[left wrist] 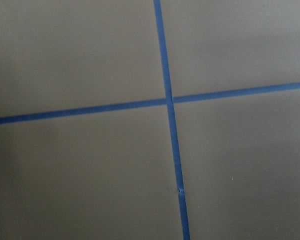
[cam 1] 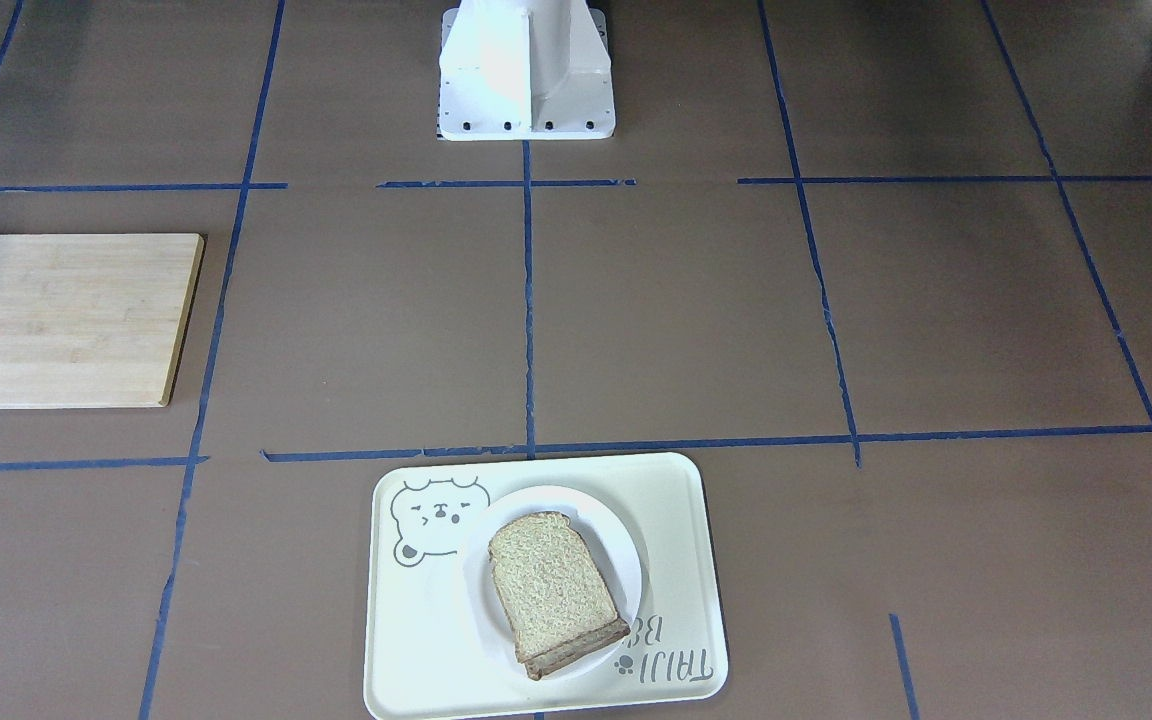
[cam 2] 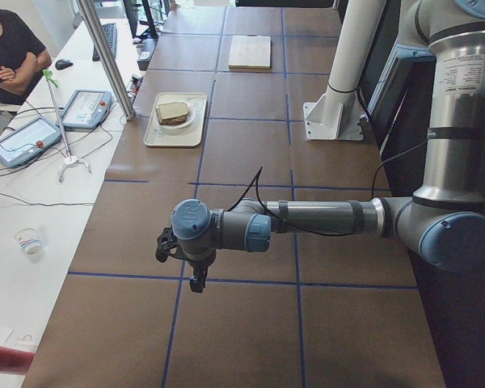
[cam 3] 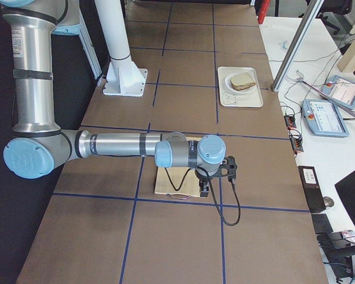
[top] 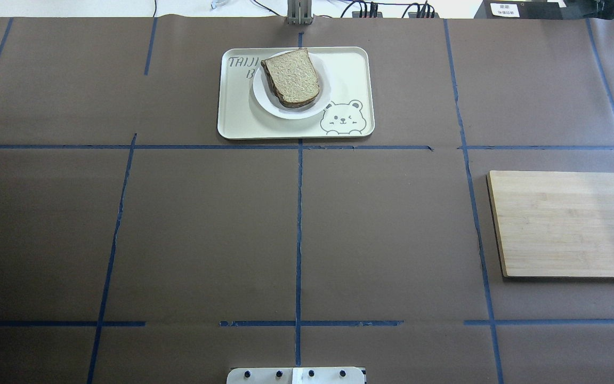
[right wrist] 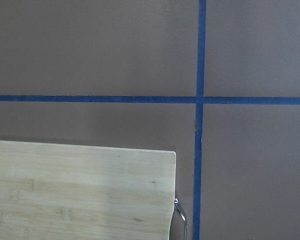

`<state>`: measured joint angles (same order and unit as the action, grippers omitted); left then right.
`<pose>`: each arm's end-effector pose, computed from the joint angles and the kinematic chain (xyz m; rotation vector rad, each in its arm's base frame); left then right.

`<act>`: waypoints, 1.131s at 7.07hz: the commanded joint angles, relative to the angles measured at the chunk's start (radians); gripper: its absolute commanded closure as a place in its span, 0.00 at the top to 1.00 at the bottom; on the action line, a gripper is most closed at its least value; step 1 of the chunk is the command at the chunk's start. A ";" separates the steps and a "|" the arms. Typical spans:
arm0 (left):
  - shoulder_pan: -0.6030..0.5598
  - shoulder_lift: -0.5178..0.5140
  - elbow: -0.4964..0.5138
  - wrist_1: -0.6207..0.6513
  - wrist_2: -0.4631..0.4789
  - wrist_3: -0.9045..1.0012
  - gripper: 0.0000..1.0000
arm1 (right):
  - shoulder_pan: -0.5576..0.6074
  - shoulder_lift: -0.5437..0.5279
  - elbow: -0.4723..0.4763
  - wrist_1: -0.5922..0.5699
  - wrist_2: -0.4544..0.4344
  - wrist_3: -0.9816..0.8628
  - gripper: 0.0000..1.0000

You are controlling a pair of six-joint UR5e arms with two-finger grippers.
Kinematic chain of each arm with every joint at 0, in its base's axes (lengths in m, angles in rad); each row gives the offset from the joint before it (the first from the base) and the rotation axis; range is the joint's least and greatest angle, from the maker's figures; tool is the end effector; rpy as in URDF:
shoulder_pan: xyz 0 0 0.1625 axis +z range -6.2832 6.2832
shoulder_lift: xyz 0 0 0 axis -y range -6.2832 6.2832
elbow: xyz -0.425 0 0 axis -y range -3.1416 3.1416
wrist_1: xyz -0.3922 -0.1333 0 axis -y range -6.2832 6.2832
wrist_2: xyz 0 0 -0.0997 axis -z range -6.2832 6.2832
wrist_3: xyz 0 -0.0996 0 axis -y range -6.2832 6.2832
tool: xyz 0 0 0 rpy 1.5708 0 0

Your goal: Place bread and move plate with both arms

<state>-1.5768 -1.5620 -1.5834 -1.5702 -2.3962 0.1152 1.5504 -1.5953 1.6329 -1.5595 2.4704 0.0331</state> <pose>-0.0630 -0.4880 0.6532 0.0530 0.8241 0.1042 0.0454 -0.4851 0.6296 0.0215 -0.9003 -0.0102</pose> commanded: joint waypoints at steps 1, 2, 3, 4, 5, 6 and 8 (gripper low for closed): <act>-0.011 0.010 -0.088 0.171 0.009 0.094 1.00 | 0.000 -0.008 0.002 0.006 -0.008 -0.001 1.00; -0.012 0.057 -0.073 0.162 0.029 0.168 1.00 | 0.000 -0.009 0.002 0.006 -0.014 -0.001 1.00; -0.012 0.086 -0.075 0.148 0.040 0.172 1.00 | 0.000 -0.012 0.004 0.006 -0.016 -0.001 1.00; -0.012 0.088 -0.076 0.148 0.040 0.169 1.00 | 0.000 -0.012 0.002 0.006 -0.019 -0.001 1.00; -0.012 0.086 -0.076 0.148 0.042 0.167 1.00 | 0.000 -0.015 0.002 0.004 -0.025 -0.001 1.00; -0.012 0.083 -0.079 0.148 0.042 0.167 1.00 | 0.000 -0.021 0.002 0.004 -0.025 -0.001 1.00; -0.011 0.076 -0.075 0.150 0.040 0.165 1.00 | 0.000 -0.025 -0.005 -0.005 -0.031 -0.004 1.00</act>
<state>-1.5890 -1.4812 -1.6630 -1.4210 -2.3558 0.2812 1.5508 -1.6161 1.6300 -1.5596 2.4439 0.0308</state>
